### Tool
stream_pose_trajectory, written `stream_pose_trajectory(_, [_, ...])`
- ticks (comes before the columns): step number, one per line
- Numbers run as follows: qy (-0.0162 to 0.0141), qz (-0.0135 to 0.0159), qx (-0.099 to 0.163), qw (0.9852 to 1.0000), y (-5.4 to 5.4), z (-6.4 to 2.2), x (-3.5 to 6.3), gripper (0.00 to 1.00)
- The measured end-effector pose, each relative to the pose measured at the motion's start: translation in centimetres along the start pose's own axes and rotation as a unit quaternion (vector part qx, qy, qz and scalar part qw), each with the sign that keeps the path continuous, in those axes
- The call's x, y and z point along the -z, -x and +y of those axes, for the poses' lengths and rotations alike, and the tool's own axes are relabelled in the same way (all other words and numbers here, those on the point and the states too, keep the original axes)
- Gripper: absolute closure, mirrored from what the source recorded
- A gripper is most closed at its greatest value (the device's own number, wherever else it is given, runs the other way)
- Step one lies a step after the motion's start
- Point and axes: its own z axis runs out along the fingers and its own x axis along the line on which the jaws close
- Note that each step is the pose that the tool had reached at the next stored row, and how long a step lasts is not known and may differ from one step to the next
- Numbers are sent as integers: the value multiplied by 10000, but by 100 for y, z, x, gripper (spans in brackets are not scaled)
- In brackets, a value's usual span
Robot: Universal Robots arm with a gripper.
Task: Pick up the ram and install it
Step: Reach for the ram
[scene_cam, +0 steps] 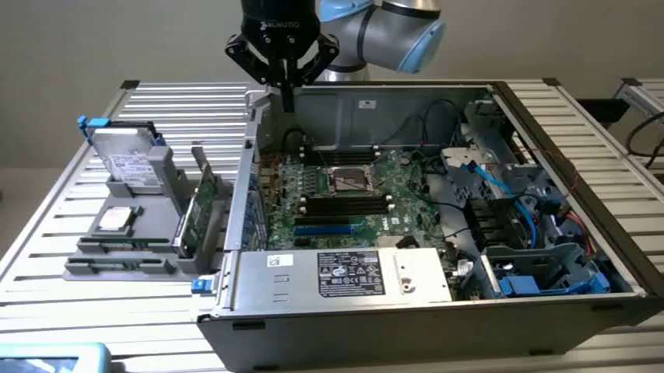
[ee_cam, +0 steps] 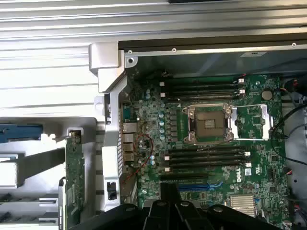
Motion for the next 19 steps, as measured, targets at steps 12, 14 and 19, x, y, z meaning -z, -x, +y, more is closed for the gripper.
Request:
stream_pose_trajectory(12, [0,0,0,10000,0,0,0,89])
stream_pose_trajectory(14, [-2,1,0,10000,1,-19,2,89])
stream_pose_trajectory(19, [0,0,0,10000,1,-177,8,89])
